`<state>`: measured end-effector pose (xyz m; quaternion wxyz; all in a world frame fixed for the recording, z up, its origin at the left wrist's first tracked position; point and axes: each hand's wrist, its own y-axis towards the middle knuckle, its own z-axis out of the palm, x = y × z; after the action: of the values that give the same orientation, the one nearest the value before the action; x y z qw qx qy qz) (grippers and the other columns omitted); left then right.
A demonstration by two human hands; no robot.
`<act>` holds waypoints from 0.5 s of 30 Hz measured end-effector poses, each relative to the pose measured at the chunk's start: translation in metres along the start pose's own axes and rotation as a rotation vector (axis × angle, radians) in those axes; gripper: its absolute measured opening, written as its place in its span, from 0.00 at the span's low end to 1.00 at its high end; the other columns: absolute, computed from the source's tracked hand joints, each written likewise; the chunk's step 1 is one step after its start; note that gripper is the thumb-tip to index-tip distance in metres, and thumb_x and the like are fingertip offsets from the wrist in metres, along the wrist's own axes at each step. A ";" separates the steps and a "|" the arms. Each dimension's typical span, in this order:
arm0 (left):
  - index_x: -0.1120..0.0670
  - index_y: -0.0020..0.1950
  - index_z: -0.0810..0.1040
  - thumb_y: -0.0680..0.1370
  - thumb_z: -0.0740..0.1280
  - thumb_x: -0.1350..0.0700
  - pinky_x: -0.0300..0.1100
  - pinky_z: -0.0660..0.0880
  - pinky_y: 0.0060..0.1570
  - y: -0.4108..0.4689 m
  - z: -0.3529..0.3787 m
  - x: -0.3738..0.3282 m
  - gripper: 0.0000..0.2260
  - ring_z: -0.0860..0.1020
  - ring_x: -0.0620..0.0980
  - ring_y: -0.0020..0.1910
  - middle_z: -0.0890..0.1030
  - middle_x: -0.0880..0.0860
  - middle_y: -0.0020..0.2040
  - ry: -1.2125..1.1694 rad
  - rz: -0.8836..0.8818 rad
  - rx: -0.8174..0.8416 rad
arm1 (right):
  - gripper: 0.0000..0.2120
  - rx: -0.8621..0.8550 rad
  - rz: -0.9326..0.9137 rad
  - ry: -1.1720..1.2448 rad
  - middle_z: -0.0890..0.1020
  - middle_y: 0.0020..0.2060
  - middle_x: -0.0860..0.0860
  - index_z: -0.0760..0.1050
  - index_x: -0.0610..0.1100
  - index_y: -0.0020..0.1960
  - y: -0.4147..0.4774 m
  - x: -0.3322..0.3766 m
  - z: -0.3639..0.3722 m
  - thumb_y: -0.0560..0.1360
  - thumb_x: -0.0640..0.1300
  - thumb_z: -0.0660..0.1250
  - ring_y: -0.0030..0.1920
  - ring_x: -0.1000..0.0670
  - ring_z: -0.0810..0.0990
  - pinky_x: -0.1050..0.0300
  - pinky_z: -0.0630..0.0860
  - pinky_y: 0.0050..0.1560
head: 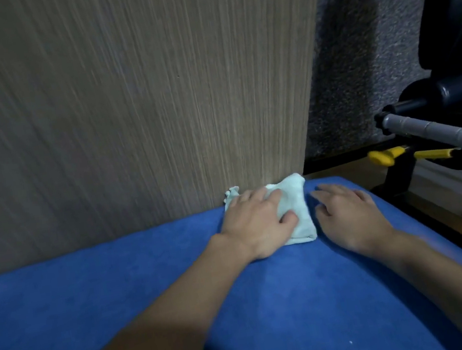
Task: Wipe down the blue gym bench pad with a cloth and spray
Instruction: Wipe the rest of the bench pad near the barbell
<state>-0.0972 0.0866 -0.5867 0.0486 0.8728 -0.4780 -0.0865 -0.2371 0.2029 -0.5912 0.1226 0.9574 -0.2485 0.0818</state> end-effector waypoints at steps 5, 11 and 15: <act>0.47 0.76 0.62 0.77 0.45 0.34 0.55 0.59 0.71 -0.023 -0.008 0.038 0.32 0.69 0.61 0.68 0.71 0.53 0.72 0.135 -0.133 0.032 | 0.21 0.031 -0.081 -0.006 0.65 0.74 0.55 0.68 0.53 0.72 -0.006 0.012 -0.002 0.83 0.57 0.50 0.75 0.51 0.58 0.44 0.51 0.73; 0.43 0.78 0.57 0.77 0.43 0.30 0.58 0.54 0.70 -0.005 -0.003 0.002 0.33 0.60 0.54 0.73 0.62 0.47 0.78 0.136 -0.090 0.065 | 0.20 0.014 -0.161 0.041 0.67 0.73 0.58 0.67 0.55 0.72 -0.007 0.011 -0.003 0.82 0.49 0.52 0.73 0.55 0.61 0.51 0.52 0.72; 0.40 0.78 0.55 0.75 0.42 0.28 0.57 0.55 0.69 -0.004 -0.001 0.017 0.34 0.62 0.53 0.73 0.63 0.43 0.77 0.107 -0.130 0.085 | 0.20 0.026 -0.158 0.038 0.67 0.72 0.58 0.68 0.55 0.72 -0.008 0.012 -0.005 0.82 0.47 0.51 0.73 0.55 0.61 0.50 0.52 0.72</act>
<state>-0.0849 0.0740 -0.5879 0.0313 0.9065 -0.4205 -0.0224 -0.2230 0.2057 -0.5856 0.1212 0.9737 -0.1687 0.0933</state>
